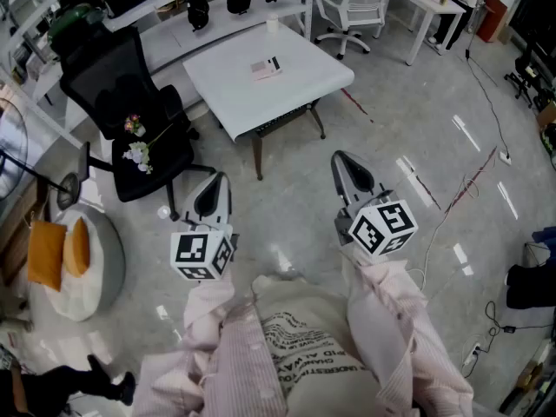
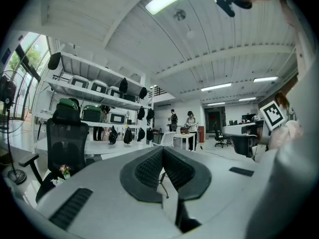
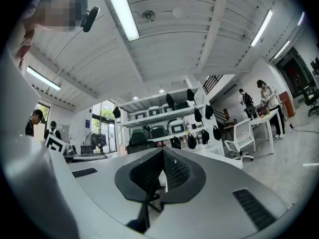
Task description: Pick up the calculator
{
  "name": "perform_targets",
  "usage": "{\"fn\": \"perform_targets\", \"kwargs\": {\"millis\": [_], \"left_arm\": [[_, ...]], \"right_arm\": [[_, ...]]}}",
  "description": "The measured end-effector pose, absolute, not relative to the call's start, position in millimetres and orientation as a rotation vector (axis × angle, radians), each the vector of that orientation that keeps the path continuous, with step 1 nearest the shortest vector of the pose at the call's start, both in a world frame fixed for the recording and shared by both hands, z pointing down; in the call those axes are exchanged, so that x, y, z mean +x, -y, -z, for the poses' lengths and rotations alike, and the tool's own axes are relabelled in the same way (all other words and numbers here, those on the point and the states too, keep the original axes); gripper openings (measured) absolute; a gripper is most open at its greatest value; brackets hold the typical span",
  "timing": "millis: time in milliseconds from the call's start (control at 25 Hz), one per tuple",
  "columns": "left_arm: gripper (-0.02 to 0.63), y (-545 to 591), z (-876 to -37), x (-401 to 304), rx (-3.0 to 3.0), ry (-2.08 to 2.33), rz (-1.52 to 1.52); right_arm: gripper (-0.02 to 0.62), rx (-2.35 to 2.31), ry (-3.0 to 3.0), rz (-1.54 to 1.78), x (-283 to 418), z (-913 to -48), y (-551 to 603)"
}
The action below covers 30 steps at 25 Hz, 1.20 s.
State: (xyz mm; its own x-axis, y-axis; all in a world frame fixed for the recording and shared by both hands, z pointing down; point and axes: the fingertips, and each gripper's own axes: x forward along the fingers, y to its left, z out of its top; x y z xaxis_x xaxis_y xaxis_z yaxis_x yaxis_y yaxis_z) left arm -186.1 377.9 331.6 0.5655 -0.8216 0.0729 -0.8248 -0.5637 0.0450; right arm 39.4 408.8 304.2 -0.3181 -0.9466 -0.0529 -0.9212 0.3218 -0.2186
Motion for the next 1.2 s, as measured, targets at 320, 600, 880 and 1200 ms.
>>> {"fn": "perform_targets", "kwargs": {"millis": [320,600,880,1200], "left_arm": [[0.002,-376.4,-339.3,-173.9,2.694,1.418,-0.077],[0.000,-377.7,-346.2,-158.9,2.677,1.429,-0.064],[0.001,-375.1,-352.5,-151.3,2.652,1.438,-0.072],[0.000,-352.1,-358.8,-146.5,2.630,1.448,-0.079]], "right_arm": [[0.000,-1.686,-2.424,0.242,46.5,-309.0,-401.0],[0.021,-1.681,-2.465,0.310,62.0,-325.6,-393.8],[0.147,-1.651,-2.456,0.413,72.3,-335.3,-384.3],[0.195,-1.620,-2.449,0.473,79.1,-343.8,-358.2]]}}
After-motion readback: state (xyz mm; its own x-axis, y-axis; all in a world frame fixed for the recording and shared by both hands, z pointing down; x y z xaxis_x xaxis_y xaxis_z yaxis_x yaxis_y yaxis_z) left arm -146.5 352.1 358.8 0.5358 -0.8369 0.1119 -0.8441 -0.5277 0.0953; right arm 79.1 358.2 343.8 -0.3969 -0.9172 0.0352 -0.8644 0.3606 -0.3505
